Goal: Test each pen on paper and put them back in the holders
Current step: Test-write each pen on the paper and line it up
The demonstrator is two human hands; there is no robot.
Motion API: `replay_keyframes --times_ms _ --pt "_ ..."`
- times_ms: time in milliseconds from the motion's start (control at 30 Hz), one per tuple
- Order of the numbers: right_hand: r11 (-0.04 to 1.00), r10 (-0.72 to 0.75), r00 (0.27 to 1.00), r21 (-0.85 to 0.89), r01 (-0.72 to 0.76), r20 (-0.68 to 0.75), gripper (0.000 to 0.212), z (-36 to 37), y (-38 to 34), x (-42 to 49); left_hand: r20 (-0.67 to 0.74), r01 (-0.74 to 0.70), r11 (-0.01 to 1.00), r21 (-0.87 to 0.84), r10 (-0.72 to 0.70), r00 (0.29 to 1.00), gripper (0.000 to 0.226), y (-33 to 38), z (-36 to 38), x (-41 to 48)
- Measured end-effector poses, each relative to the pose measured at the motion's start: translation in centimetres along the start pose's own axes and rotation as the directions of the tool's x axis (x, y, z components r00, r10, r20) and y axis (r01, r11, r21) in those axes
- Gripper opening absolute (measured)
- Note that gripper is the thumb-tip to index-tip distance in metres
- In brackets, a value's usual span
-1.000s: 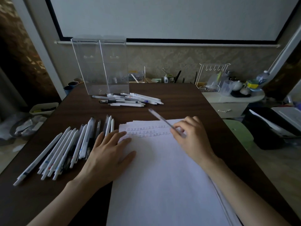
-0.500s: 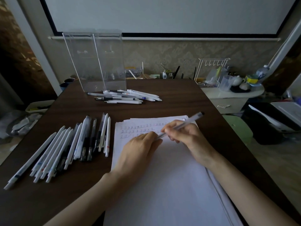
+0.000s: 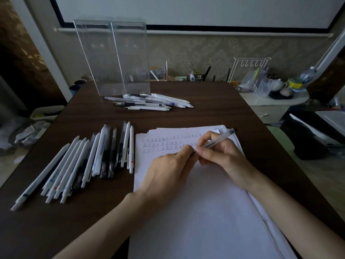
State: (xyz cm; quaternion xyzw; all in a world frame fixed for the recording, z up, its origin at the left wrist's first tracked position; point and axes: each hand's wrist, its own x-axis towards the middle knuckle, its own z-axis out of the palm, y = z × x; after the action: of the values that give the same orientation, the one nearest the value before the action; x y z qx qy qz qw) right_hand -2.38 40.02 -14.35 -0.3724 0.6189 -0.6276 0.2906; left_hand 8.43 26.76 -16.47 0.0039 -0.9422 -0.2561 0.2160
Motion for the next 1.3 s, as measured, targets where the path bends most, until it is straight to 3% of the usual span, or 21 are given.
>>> replay_keyframes --times_ms 200,533,600,700,800,900,1033,1167,1300 --pt "1.000 -0.017 1.000 -0.003 0.017 -0.011 0.012 0.0 0.0 0.0 0.017 0.020 0.995 -0.098 -0.018 1.000 0.042 0.0 0.1 0.4" --pt "0.997 -0.079 0.997 -0.006 0.079 -0.005 0.012 -0.2 0.7 0.3 0.032 0.072 0.994 -0.082 -0.069 0.997 0.040 -0.2 0.3 0.4" --pt "0.993 -0.098 0.992 0.051 0.102 -0.076 0.023 -0.6 0.7 0.5 0.018 0.123 0.990 -0.074 -0.122 0.992 0.048 0.2 0.2 0.5" --pt "0.986 -0.079 0.947 0.113 0.119 -0.312 0.030 -1.9 0.4 0.7 0.012 0.167 0.986 -0.021 -0.167 0.986 0.062 0.5 0.0 0.5" --pt "0.989 -0.145 0.865 -0.075 0.124 -0.481 0.016 -2.8 0.3 0.9 0.072 0.040 0.981 0.189 -0.054 0.996 0.063 0.2 0.2 0.3" --pt "0.972 -0.148 0.858 -0.234 0.033 -0.492 0.022 -2.6 1.2 1.2 0.136 -0.043 0.948 0.315 0.000 0.991 0.059 -0.3 0.8 0.3" --pt "0.948 -0.058 0.907 -0.308 -0.081 -0.416 0.026 -2.1 1.9 2.3 0.102 -0.071 0.934 0.350 0.037 0.994 0.053 -0.6 1.1 0.3" --pt "0.852 -0.082 0.894 -0.497 -0.167 -0.441 0.021 -2.2 2.3 4.2 0.072 -0.091 0.929 0.358 0.070 0.995 0.051 -0.8 1.3 0.3" --pt "0.845 -0.127 0.878 -0.514 -0.147 -0.461 0.021 -2.3 2.8 4.7 0.043 -0.056 0.932 0.358 0.044 0.998 0.056 -0.9 1.6 0.3"
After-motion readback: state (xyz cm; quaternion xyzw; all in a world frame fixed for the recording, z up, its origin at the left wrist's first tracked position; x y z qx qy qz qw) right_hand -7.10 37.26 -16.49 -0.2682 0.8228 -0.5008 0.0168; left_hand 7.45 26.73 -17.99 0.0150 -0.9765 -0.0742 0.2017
